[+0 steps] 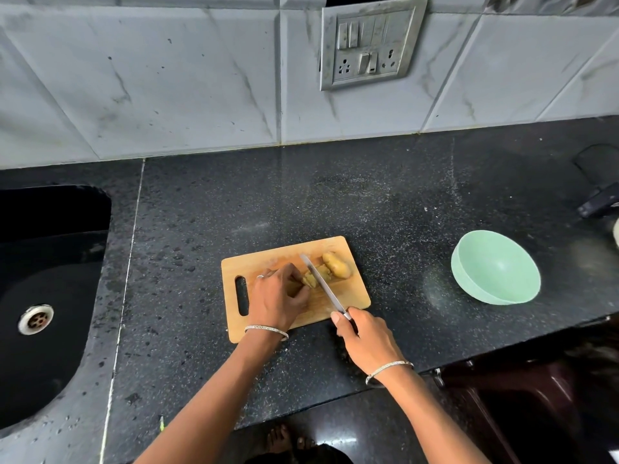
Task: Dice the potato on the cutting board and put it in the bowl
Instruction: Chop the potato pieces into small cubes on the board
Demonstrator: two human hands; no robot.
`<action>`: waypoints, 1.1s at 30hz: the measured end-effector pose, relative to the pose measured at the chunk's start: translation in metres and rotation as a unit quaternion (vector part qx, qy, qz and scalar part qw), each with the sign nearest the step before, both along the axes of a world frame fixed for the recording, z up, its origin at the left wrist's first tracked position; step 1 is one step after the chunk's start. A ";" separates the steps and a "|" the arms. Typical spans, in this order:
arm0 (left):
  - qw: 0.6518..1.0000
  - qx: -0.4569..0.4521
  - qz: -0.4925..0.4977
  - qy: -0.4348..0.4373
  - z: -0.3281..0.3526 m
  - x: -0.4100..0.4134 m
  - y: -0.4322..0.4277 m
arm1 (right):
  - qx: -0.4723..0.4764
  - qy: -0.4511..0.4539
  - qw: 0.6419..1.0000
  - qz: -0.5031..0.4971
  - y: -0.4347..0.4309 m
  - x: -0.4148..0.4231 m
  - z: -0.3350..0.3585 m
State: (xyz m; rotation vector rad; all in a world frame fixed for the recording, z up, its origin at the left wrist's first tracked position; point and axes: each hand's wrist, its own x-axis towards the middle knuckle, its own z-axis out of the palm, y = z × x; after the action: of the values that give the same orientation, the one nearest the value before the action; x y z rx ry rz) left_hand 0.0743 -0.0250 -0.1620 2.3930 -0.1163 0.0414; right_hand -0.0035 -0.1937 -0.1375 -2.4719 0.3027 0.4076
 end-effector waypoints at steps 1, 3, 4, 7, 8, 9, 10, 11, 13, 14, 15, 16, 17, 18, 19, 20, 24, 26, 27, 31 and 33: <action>1.000 -0.002 0.006 0.005 0.000 0.000 0.001 | 0.000 -0.006 1.000 -0.001 0.000 -0.001 0.000; 1.000 -0.003 0.014 0.012 0.000 -0.001 0.003 | 0.001 -0.019 1.000 -0.002 0.002 -0.003 0.002; 1.000 -0.005 0.014 0.016 0.001 -0.001 0.005 | 0.001 -0.022 1.000 0.000 0.005 -0.004 0.003; 1.000 -0.010 0.004 0.027 0.003 0.001 0.007 | -0.010 -0.023 1.000 0.002 0.015 -0.008 0.004; 0.999 -0.009 0.001 0.031 0.003 0.001 0.008 | -0.015 -0.021 1.000 -0.001 0.019 -0.009 0.005; 0.999 -0.008 0.001 0.034 0.003 0.002 0.008 | -0.021 -0.018 1.000 -0.005 0.022 -0.011 0.006; 0.999 -0.004 0.004 0.038 0.003 0.003 0.009 | -0.028 -0.016 0.999 -0.009 0.026 -0.013 0.006; 0.999 0.001 0.009 0.043 0.003 0.003 0.009 | -0.037 -0.015 0.999 -0.014 0.029 -0.014 0.006; 0.998 0.008 0.021 0.054 0.006 0.003 0.010 | -0.061 -0.012 0.998 -0.024 0.033 -0.016 0.005; 0.998 0.006 0.026 0.059 0.007 0.003 0.010 | -0.075 -0.011 0.997 -0.027 0.034 -0.017 0.004; 0.997 0.001 0.030 0.065 0.007 0.003 0.010 | -0.089 -0.010 0.996 -0.025 0.035 -0.017 0.003; 0.997 -0.007 0.034 0.072 0.007 0.003 0.010 | -0.102 -0.010 0.995 -0.021 0.036 -0.018 0.003; 0.996 -0.017 0.039 0.081 0.008 0.003 0.010 | -0.113 -0.010 0.993 -0.018 0.038 -0.019 0.002; 0.995 -0.026 0.044 0.088 0.008 0.003 0.010 | -0.119 -0.010 0.993 -0.016 0.039 -0.019 0.001; 0.994 -0.033 0.048 0.094 0.008 0.004 0.009 | -0.121 -0.009 0.992 -0.016 0.040 -0.019 0.001; 0.993 -0.039 0.051 0.098 0.008 0.004 0.009 | -0.120 -0.006 0.993 -0.017 0.042 -0.019 0.000; 0.992 -0.048 0.051 0.104 0.010 0.004 0.008 | -0.090 0.007 0.996 -0.023 0.045 -0.017 -0.003; 0.992 -0.045 0.046 0.113 0.011 0.005 0.008 | -0.079 0.008 0.996 -0.028 0.044 -0.017 -0.003; 0.991 -0.043 0.043 0.115 0.011 0.005 0.008 | -0.076 0.006 0.997 -0.031 0.044 -0.016 -0.002; 0.994 -0.011 0.029 0.101 0.012 0.008 0.005 | -0.079 -0.007 0.997 -0.025 0.041 -0.016 0.003; 0.995 0.000 0.030 0.097 0.012 0.008 0.004 | -0.078 -0.009 0.997 -0.014 0.041 -0.015 0.004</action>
State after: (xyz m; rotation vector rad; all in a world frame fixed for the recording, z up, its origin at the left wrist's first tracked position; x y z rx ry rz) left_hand 0.0824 -0.0213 -0.1496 2.3860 0.0459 -0.1633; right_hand -0.0188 -0.1526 -0.1337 -2.6183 0.3749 0.3618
